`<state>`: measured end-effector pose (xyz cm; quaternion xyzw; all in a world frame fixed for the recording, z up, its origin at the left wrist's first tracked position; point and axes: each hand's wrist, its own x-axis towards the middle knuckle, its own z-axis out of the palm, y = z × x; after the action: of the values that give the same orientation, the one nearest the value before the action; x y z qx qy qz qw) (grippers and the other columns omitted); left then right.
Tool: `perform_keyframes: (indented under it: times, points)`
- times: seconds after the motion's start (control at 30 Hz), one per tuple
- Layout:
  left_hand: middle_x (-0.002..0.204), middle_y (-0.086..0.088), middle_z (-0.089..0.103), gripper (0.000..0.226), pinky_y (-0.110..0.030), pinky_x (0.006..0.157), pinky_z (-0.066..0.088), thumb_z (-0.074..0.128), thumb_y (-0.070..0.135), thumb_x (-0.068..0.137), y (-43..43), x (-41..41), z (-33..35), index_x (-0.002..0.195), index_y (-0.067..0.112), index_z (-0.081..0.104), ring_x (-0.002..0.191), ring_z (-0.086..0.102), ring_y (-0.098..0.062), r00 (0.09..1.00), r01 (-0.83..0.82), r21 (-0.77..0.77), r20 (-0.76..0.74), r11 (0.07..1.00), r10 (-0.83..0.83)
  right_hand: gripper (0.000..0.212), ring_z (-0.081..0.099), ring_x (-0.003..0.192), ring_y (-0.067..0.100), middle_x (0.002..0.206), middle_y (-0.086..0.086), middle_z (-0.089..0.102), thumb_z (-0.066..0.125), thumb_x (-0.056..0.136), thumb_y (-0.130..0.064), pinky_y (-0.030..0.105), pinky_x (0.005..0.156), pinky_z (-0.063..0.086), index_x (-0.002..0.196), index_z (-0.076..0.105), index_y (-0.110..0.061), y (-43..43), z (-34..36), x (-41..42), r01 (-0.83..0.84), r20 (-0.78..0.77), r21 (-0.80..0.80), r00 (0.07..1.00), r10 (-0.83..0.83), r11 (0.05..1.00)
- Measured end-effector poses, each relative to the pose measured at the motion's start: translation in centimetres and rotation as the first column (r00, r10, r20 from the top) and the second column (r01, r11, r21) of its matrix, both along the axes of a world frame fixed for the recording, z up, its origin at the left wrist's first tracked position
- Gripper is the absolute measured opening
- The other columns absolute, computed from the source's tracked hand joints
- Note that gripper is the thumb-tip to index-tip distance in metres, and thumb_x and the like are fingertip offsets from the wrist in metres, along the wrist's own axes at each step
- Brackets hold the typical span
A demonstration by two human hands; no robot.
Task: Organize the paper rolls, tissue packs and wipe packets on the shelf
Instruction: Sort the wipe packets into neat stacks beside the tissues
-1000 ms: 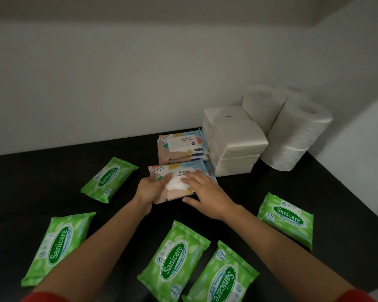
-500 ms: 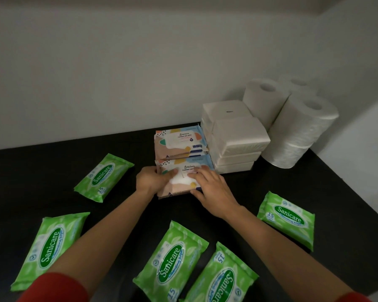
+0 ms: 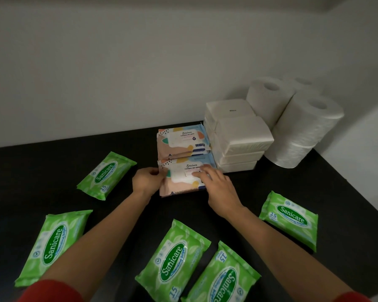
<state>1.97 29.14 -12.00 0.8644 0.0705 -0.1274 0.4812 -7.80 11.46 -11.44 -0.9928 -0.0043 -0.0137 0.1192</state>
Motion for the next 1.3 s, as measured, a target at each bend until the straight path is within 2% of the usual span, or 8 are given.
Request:
perform_keyframes:
  times: [0.13, 0.33, 0.47, 0.7, 0.8, 0.87, 1.1, 1.3]
  points:
    - [0.119, -0.007, 0.064, 0.043, -0.030, 0.083, 0.049, 0.063, 0.038, 0.088, -0.1, 0.1, -0.1, 0.122, 0.012, 0.061, 0.104, 0.060, -0.020, 1.000, -0.019, -0.013, 0.007, 1.000, 0.019, 0.077, 0.017, 0.143, 0.018, 0.154, -0.002, 0.019, 0.061, 0.080, 0.001, 0.037, 0.115, 0.020, 0.145, 0.030, -0.029, -0.1, -0.3, -0.2, -0.005, 0.014, 0.011, 1.000, 0.005, 1.000]
    - [0.118, -0.007, 0.065, 0.044, -0.030, 0.080, 0.048, 0.063, 0.040, 0.088, 0.1, 0.1, -0.3, 0.123, 0.013, 0.061, 0.102, 0.061, -0.020, 1.000, -0.002, -0.004, -0.005, 1.000, 0.002, 0.059, 0.016, 0.143, 0.016, 0.155, -0.002, 0.021, 0.054, 0.090, -0.025, 0.034, 0.117, 0.009, 0.145, 0.031, -0.028, 0.0, -0.3, -0.2, -0.006, 0.048, 0.022, 0.999, 0.005, 1.000]
    - [0.115, -0.007, 0.066, 0.047, -0.036, 0.085, 0.053, 0.065, 0.042, 0.086, 0.3, 0.4, -0.1, 0.123, 0.013, 0.060, 0.098, 0.064, -0.020, 0.999, 0.029, 0.012, -0.030, 1.000, -0.029, 0.057, 0.014, 0.144, 0.014, 0.155, -0.003, 0.021, 0.052, 0.092, -0.030, 0.035, 0.117, 0.007, 0.145, 0.030, -0.028, 0.1, -0.2, -0.2, 0.011, 0.034, 0.042, 0.999, -0.012, 0.999]
    - [0.108, -0.004, 0.066, 0.040, -0.040, 0.084, 0.056, 0.069, 0.038, 0.083, 1.4, -0.2, 0.1, 0.116, 0.017, 0.062, 0.089, 0.066, -0.016, 0.999, -0.025, -0.072, -0.031, 0.997, 0.023, 0.051, 0.020, 0.140, 0.016, 0.149, -0.002, 0.031, 0.055, 0.089, -0.035, 0.032, 0.115, 0.013, 0.137, 0.042, -0.025, 0.9, 0.4, -0.6, -0.010, 0.093, 0.077, 0.996, 0.003, 0.997]
    - [0.096, 0.001, 0.065, 0.040, -0.037, 0.079, 0.058, 0.070, 0.038, 0.082, 2.4, -1.1, 0.7, 0.115, 0.016, 0.061, 0.079, 0.066, -0.015, 1.000, -0.019, -0.062, -0.012, 0.998, 0.018, 0.045, 0.030, 0.133, 0.016, 0.137, -0.004, 0.043, 0.058, 0.086, -0.036, 0.037, 0.113, 0.023, 0.129, 0.050, -0.024, 2.0, 1.1, -0.7, -0.076, 0.155, 0.109, 0.986, 0.058, 0.991]
    - [0.091, 0.002, 0.064, 0.037, -0.035, 0.076, 0.058, 0.070, 0.037, 0.082, 3.2, -2.0, 1.2, 0.112, 0.018, 0.061, 0.078, 0.066, -0.015, 0.999, 0.034, -0.044, -0.017, 0.998, -0.035, 0.041, 0.037, 0.124, 0.013, 0.125, -0.006, 0.049, 0.060, 0.085, -0.037, 0.032, 0.106, 0.027, 0.124, 0.053, -0.025, 2.9, 1.8, -0.8, -0.126, 0.156, 0.132, 0.982, 0.105, 0.983]
    - [0.084, 0.000, 0.066, 0.032, -0.026, 0.067, 0.056, 0.077, 0.032, 0.077, 6.0, -5.9, 1.7, 0.102, 0.019, 0.062, 0.072, 0.063, -0.011, 0.985, 0.154, -0.096, -0.062, 0.984, -0.160, 0.034, 0.052, 0.093, 0.005, 0.105, -0.009, 0.060, 0.065, 0.082, -0.042, 0.031, 0.085, 0.047, 0.112, 0.060, -0.028, 4.8, 2.3, -2.5, -0.188, -0.033, 0.242, 0.979, 0.202, 0.952]
    - [0.094, -0.006, 0.066, 0.044, -0.028, 0.068, 0.058, 0.083, 0.026, 0.069, 7.7, -8.8, 1.0, 0.106, 0.020, 0.059, 0.083, 0.066, -0.015, 0.933, 0.250, -0.141, -0.227, 0.958, -0.277, 0.071, 0.048, 0.096, 0.004, 0.111, -0.007, 0.047, 0.074, 0.071, -0.056, 0.028, 0.089, 0.047, 0.129, 0.050, -0.022, 5.9, 2.0, -3.9, -0.094, -0.346, 0.222, 0.923, 0.169, 0.970]
